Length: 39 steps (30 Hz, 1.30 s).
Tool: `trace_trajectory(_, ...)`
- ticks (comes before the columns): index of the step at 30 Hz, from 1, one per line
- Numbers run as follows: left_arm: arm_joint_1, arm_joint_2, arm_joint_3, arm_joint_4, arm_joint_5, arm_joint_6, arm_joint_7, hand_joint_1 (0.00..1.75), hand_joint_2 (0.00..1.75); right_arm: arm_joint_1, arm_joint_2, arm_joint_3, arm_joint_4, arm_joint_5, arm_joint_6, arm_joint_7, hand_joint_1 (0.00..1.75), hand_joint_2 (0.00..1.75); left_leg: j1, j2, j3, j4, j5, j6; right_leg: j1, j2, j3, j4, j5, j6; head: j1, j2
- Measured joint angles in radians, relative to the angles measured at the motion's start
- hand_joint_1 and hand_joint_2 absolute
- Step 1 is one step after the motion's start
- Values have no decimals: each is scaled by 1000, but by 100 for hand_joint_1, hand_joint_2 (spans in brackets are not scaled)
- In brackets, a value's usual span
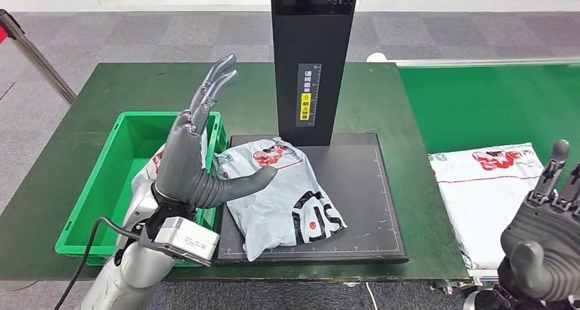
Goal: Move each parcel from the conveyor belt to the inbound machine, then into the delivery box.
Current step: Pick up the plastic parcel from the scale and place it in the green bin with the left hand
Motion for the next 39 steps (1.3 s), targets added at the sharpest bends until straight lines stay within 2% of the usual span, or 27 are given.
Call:
trace_trajectory(11,-4,0,-1,17,0,-1,0,0,175,0,-4,0,4,0,0,0,0,175,0,0,0,0,0,0,0,0,0,0,0,0,0,0)
trace_trajectory(17,-11,-6,-11,39,24,-82,3,0,175,-3,-5,0,4,36,-37,0,0,175,0,0,0,0,0,0,0,0,0,0,0,0,0,0)
trace_trajectory(20,-28,-14,-31,79,51,-118,-10,0,175,-2,-5,1,3,55,-90,0,0,44,0,0,0,0,0,0,0,0,0,0,0,0,0,0)
trace_trajectory(21,-33,-17,-37,93,60,-125,-16,0,175,0,-5,2,2,62,-106,0,0,44,0,0,0,0,0,0,0,0,0,0,0,0,0,0)
trace_trajectory(24,-55,-26,-61,143,86,-152,-40,0,175,6,4,14,-2,99,-152,1,0,175,0,-1,0,0,0,0,0,0,0,0,0,0,0,0)
trace_trajectory(27,-108,-25,-128,215,95,-269,-69,0,175,3,14,45,7,100,-175,7,0,175,0,-1,-1,0,0,0,0,-1,1,0,0,0,0,0)
trace_trajectory(30,-140,-18,-231,303,68,-397,-137,0,175,-34,14,84,53,88,-194,3,0,175,0,1,1,0,0,0,-1,1,1,0,0,0,0,0)
trace_trajectory(33,-144,-15,-295,363,55,-409,-175,0,175,-59,15,111,87,93,-208,2,0,175,-1,1,0,0,0,0,-1,1,1,0,1,1,0,0)
trace_trajectory(39,-155,-4,-336,409,31,-395,-163,0,175,-91,16,162,124,107,-244,1,0,175,0,0,0,0,0,0,0,1,1,0,1,1,0,0)
